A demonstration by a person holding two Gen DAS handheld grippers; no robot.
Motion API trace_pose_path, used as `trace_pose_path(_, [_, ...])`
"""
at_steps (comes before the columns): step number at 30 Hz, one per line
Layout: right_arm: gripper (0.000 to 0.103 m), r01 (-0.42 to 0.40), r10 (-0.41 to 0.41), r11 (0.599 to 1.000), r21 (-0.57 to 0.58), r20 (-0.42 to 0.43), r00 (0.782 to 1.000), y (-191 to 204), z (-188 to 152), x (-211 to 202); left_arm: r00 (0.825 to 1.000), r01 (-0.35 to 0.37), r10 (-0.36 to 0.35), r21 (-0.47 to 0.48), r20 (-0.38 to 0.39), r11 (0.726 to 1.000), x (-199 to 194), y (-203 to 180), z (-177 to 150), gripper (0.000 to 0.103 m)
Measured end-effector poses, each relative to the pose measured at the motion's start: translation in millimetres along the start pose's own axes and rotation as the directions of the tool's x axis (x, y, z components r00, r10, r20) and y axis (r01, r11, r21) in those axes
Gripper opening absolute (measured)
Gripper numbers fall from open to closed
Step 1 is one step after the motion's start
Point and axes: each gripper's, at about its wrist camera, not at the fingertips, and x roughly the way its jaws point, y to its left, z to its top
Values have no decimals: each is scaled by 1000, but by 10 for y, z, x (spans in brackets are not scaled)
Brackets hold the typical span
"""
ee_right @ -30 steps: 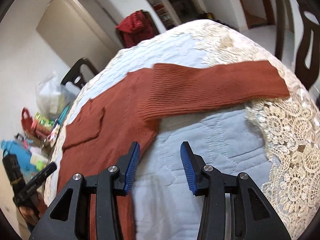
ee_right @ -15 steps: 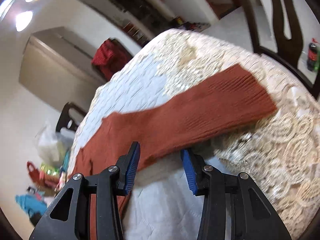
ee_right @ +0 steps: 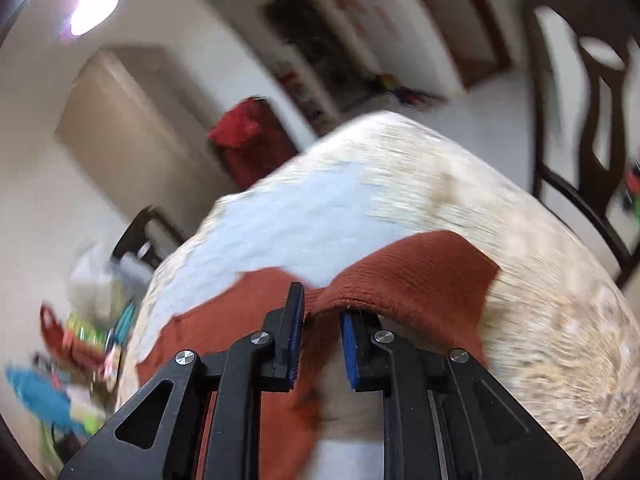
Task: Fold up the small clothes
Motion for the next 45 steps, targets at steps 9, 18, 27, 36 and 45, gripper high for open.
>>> trace_pose_path(9, [41, -264, 151, 901, -344, -321, 935, 1068, -683, 445, 1000, 14, -14, -16, 4, 1000, -14, 18, 3, 55])
trace_pose_path(18, [41, -281, 160, 909, -308, -365, 917, 935, -830, 358, 1000, 15, -15, -19, 6, 1000, -23, 12, 6, 55])
trace_pose_path(27, [41, -223, 109, 922, -315, -342, 933, 999, -749, 479, 1000, 18, -17, -13, 6, 1000, -20, 6, 9, 57])
trace_pose_path(36, [16, -264, 54, 879, -398, -468, 882, 1254, -1080, 959, 1000, 1, -1, 10, -12, 1000, -72, -44, 99, 57])
trace_pose_path(45, [16, -195, 95, 934, -300, -319, 943, 789, -674, 554, 996, 41, -50, 109, 76, 993, -87, -451, 589, 55])
